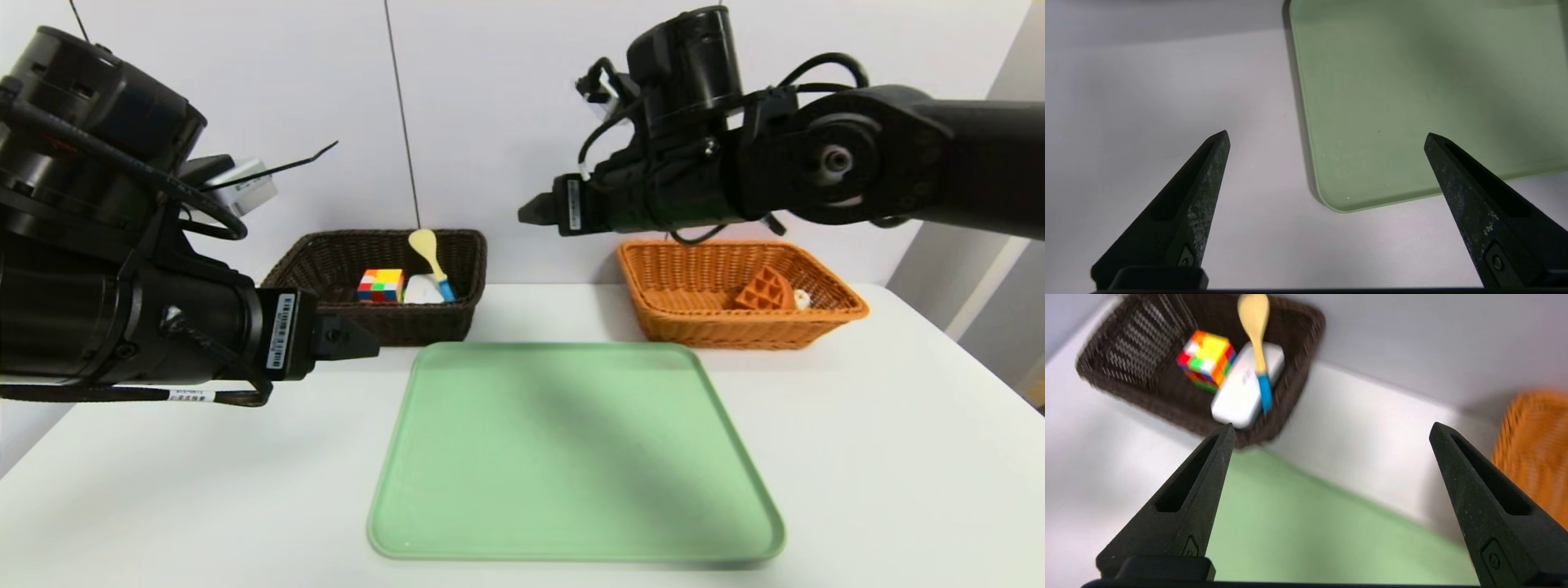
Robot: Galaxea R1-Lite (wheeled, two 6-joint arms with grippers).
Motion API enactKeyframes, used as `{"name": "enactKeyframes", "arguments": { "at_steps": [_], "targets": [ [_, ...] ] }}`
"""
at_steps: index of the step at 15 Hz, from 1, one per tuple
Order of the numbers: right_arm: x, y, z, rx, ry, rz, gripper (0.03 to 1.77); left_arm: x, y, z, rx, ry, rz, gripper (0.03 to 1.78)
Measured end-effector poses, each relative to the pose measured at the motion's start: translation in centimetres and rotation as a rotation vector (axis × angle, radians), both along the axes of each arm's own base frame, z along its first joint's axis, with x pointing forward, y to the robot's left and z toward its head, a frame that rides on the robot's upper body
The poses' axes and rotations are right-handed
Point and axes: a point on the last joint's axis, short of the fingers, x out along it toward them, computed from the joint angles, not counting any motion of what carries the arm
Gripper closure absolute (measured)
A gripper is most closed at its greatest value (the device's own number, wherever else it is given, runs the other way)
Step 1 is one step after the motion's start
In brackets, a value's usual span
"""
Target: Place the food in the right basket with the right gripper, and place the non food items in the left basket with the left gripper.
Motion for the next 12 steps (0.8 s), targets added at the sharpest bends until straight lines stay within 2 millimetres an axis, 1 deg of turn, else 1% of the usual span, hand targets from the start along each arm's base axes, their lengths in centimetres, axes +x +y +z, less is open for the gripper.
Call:
{"name": "enactKeyframes", "arguments": {
  "at_steps": [2,5,7,10,12],
  "targets": [
    [-2.1,-1.9,0.6,-0.024,0.077,-0.026,0.14,-0.5,0.3,0.3,-0.002,-0.010,-0.004,0.12],
    [-5.8,-4.8,1.5,-0.063,0.111,-0.089,0.12,-2.0,1.3,1.2,-0.018,-0.049,-0.018,0.12],
    [-8.8,-7.0,1.8,-0.085,0.109,-0.125,0.12,-3.6,2.4,1.9,-0.035,-0.082,-0.018,0.12],
    [-13.6,-11.4,2.3,-0.098,0.102,-0.177,0.11,-6.6,4.5,2.6,-0.039,-0.123,-0.020,0.12],
    [-16.8,-14.6,2.2,-0.099,0.093,-0.220,0.11,-8.6,5.9,2.5,-0.026,-0.143,-0.009,0.12]
  ]
}}
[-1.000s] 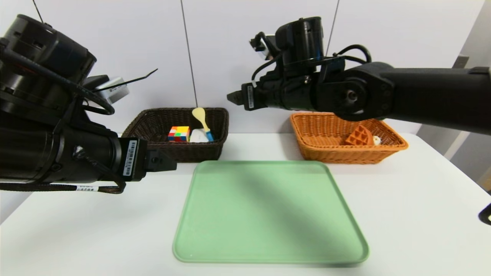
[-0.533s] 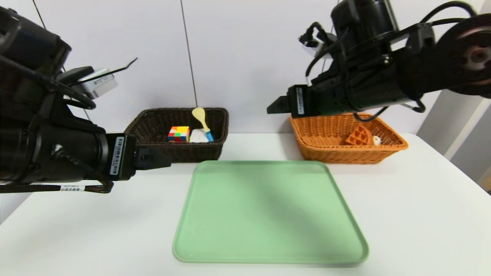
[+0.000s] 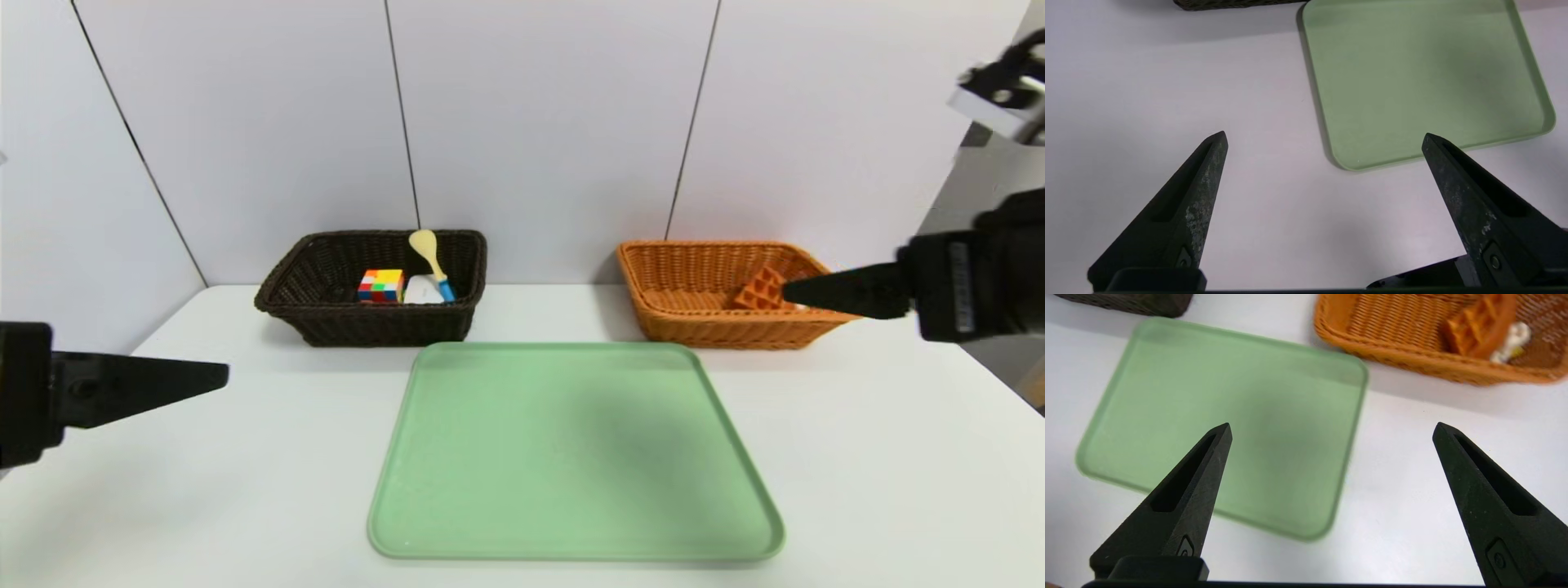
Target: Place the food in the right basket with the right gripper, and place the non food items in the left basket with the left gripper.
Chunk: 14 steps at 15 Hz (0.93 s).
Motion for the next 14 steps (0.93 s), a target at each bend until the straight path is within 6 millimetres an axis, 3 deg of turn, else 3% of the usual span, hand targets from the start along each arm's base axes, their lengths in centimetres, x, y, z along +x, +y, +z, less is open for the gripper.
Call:
{"name": "enactKeyframes", "arguments": {
  "at_steps": [3,7,14],
  "targets": [
    [-4.6,-3.9,-0.9,-0.008,-0.036,-0.065,0.11,-2.0,2.0,-0.5,0.049,-0.050,0.076,0.12],
    [-10.1,-7.5,-2.0,-0.027,-0.109,-0.154,0.11,-4.7,4.3,-1.4,0.075,-0.083,0.201,0.12],
    [-16.4,-9.8,-4.2,-0.053,-0.224,-0.282,0.11,-9.8,6.3,-7.1,0.105,-0.083,0.342,0.12]
  ]
}}
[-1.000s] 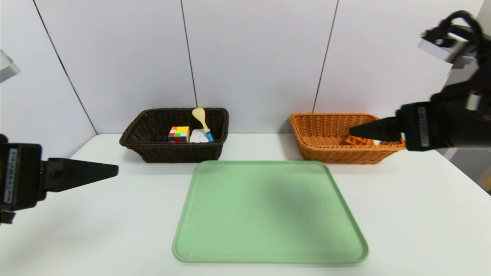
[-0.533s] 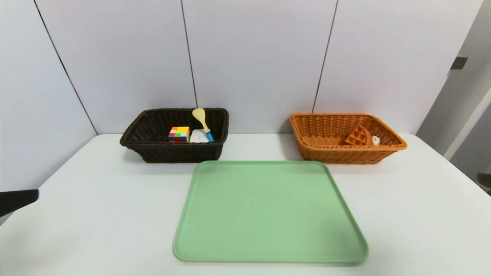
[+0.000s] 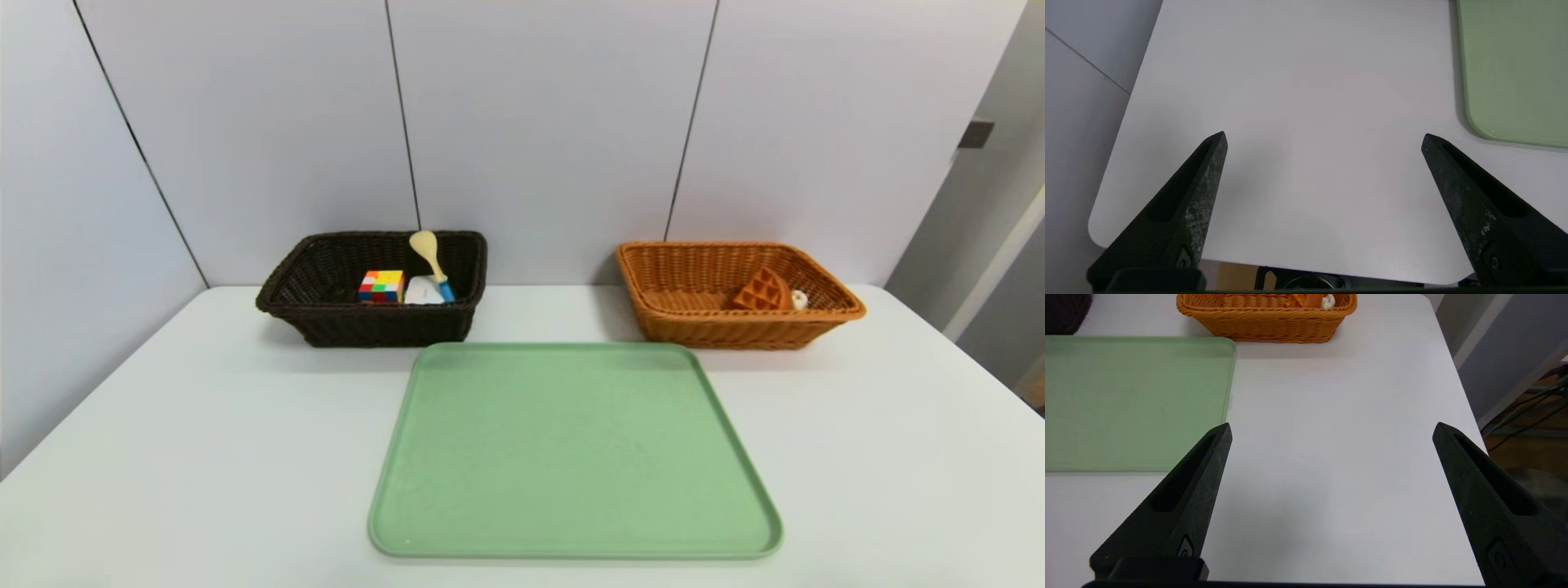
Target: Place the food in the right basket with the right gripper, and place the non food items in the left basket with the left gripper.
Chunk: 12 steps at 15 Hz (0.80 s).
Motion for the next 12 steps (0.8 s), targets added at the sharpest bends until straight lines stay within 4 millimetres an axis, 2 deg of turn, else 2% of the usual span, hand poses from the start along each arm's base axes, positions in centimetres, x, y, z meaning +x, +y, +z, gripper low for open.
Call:
{"name": "enactKeyframes", "arguments": {
  "at_steps": [7,10,12],
  "targets": [
    [-2.8,-0.3,-2.4,-0.035,-0.047,-0.051,0.11,-4.0,0.2,-4.3,0.006,-0.028,0.077,0.12],
    [-4.1,-0.4,-3.4,-0.076,-0.079,-0.053,0.11,-4.9,0.2,-6.1,0.004,-0.041,0.092,0.12],
    [-4.8,-0.4,-4.3,-0.088,-0.089,-0.055,0.11,-5.1,0.2,-6.5,0.004,-0.052,0.093,0.12]
  ]
}}
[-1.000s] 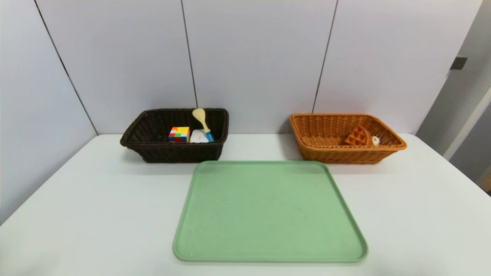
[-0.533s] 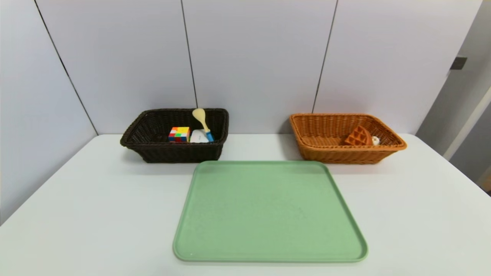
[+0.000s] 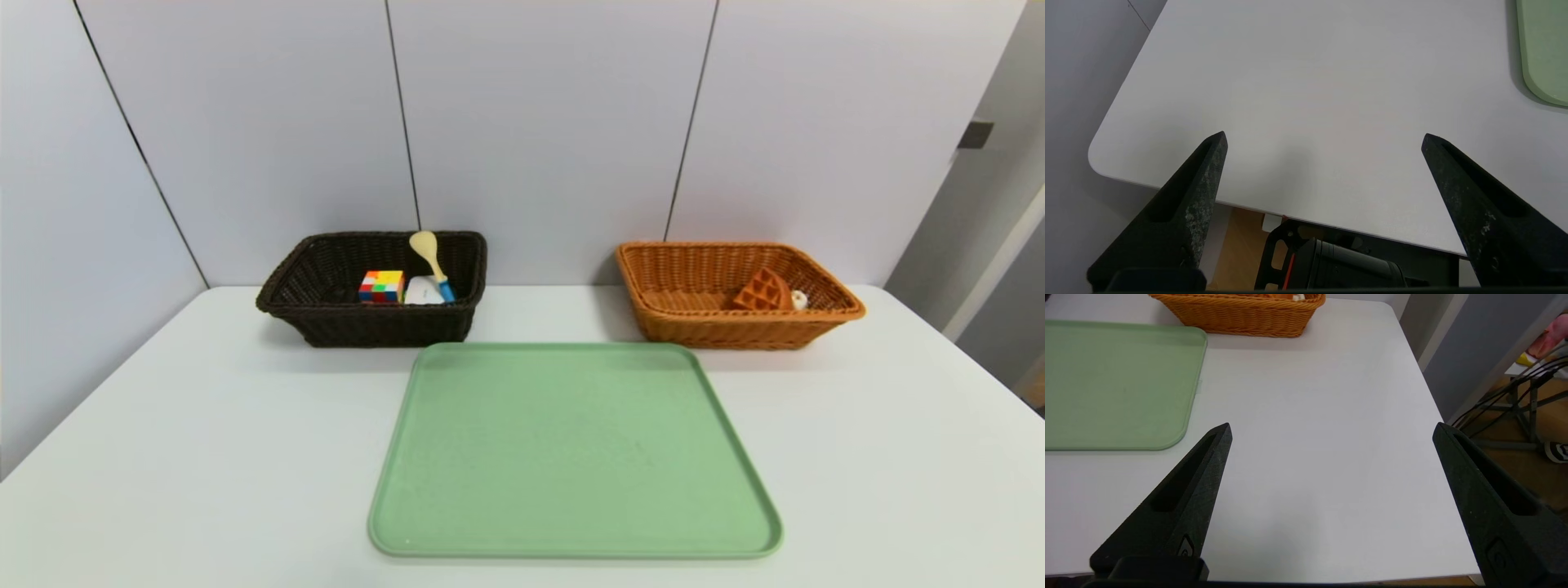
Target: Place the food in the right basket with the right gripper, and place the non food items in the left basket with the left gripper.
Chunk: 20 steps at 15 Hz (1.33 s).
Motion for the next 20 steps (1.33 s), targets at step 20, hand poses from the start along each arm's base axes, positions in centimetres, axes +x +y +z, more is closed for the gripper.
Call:
{"name": "enactKeyframes", "arguments": {
  "at_steps": [20],
  "targets": [
    [-0.8,1.0,-5.9,-0.002,-0.181,-0.006,0.11,0.9,-0.7,-5.5,0.122,-0.187,-0.048,0.12]
  ]
}}
